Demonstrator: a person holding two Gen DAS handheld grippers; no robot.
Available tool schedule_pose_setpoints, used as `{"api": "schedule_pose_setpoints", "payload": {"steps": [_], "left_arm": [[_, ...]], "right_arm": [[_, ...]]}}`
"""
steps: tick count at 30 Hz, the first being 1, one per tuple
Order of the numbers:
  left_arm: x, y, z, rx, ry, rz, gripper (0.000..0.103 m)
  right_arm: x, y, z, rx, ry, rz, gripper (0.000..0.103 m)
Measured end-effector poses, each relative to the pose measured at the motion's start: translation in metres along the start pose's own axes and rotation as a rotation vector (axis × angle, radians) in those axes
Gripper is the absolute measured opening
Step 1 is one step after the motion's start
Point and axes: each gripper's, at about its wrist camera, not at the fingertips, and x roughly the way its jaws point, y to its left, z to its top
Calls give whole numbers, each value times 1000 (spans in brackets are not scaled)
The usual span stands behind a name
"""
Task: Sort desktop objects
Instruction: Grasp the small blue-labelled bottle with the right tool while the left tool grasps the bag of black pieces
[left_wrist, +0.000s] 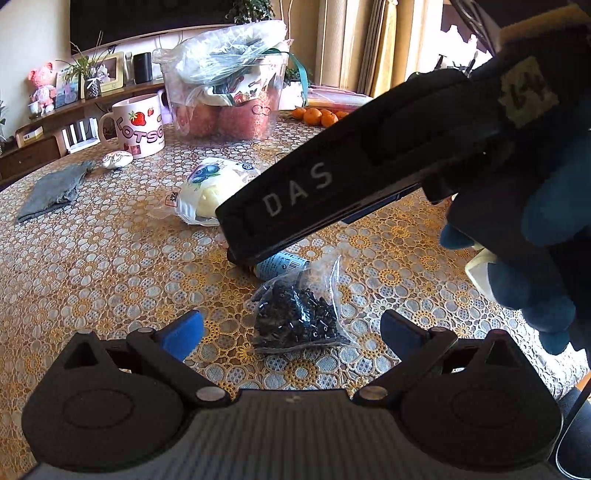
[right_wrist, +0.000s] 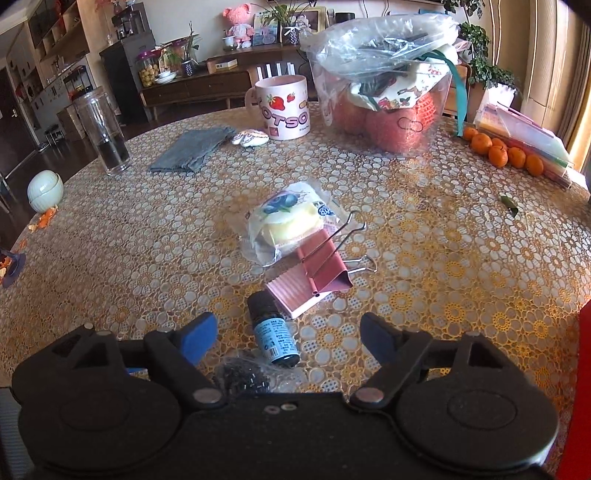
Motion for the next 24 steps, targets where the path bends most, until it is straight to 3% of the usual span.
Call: {"api": "schedule_pose_setpoints", "payload": {"steps": [9, 13, 18, 22, 24], "left_arm": [[6, 2, -3, -8, 6, -3, 101], [9, 3, -5, -17, 10, -16, 99], [10, 3, -5, -16, 3, -21, 96], [9, 2, -6, -14, -2, -26, 91], [8, 1, -7, -4, -7, -14, 85]], "right_arm": [[25, 7, -2, -36, 58, 0, 71], [33, 7, -2, -48, 83, 5, 60], [36, 6, -2, -49, 90, 6, 56], [37, 8, 0, -62, 90, 5, 52], [37, 9, 0, -73, 92, 5, 45]]}}
